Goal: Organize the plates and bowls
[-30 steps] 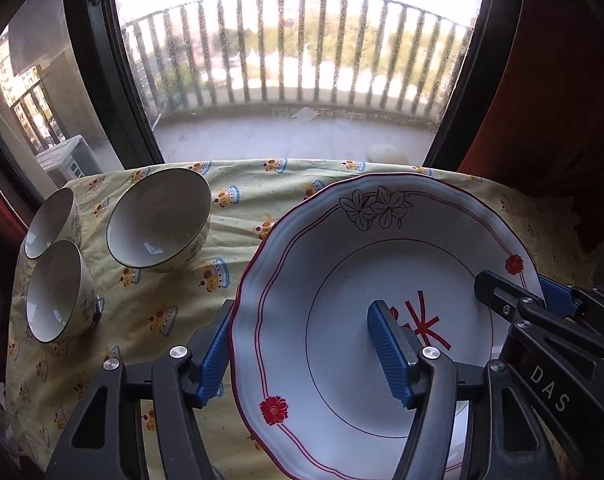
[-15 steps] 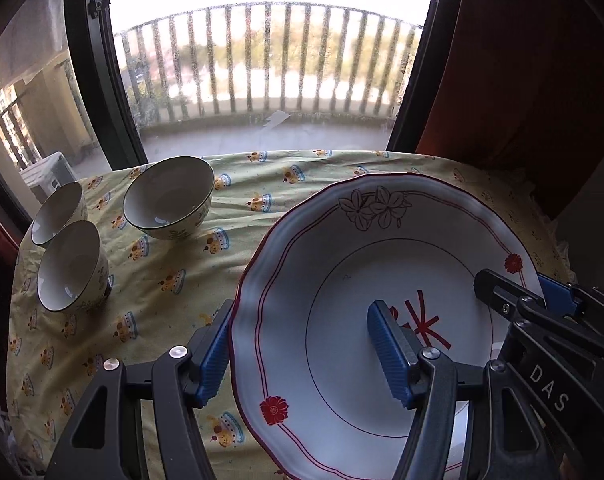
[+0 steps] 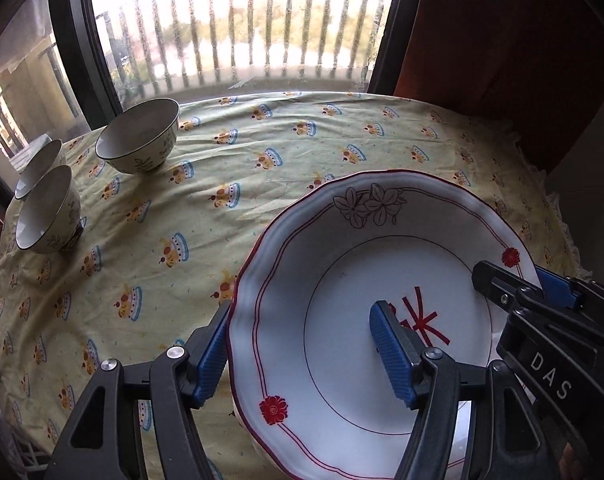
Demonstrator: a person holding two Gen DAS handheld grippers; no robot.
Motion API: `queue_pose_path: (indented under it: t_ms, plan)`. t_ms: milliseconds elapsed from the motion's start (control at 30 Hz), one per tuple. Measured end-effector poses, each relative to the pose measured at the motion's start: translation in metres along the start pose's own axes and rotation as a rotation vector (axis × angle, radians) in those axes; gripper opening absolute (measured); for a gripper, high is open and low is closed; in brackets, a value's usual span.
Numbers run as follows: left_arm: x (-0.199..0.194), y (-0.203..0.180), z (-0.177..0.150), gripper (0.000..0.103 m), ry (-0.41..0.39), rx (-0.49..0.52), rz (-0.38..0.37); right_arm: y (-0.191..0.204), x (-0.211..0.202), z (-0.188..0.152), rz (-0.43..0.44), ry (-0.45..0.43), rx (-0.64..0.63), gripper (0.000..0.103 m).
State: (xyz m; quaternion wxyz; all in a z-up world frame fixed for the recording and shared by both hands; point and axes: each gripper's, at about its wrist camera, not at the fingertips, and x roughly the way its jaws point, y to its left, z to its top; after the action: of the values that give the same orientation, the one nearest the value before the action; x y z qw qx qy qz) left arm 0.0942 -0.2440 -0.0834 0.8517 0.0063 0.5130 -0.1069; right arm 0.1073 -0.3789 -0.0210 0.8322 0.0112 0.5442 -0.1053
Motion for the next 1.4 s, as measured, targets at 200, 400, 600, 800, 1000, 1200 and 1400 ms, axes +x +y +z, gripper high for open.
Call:
queue_pose_path:
  t_ms: [200,400,600,800,1000,1200,1400]
  plan:
    - [0.014,-0.014,-0.018,0.068,0.048,-0.027,0.021,-0.017,0.019,-0.015,0.021,0.057,-0.029,0.04]
    - [0.022,-0.024,-0.033,0.068,0.073,-0.064,0.037,-0.028,0.034,-0.026,0.045,0.092,-0.065,0.039]
    - [0.03,-0.028,-0.043,0.068,0.092,-0.109,0.047,-0.034,0.042,-0.032,0.061,0.112,-0.096,0.039]
    - [0.037,-0.028,-0.053,0.068,0.121,-0.147,0.059,-0.035,0.052,-0.038,0.077,0.135,-0.12,0.039]
    - [0.039,-0.026,-0.056,0.07,0.123,-0.181,0.06,-0.034,0.055,-0.04,0.086,0.127,-0.146,0.039]
    - [0.038,-0.026,-0.056,0.07,0.119,-0.189,0.06,-0.038,0.054,-0.039,0.119,0.142,-0.14,0.039]
    - [0.038,-0.028,-0.056,0.07,0.118,-0.184,0.076,-0.044,0.039,-0.041,0.116,0.094,-0.152,0.027]
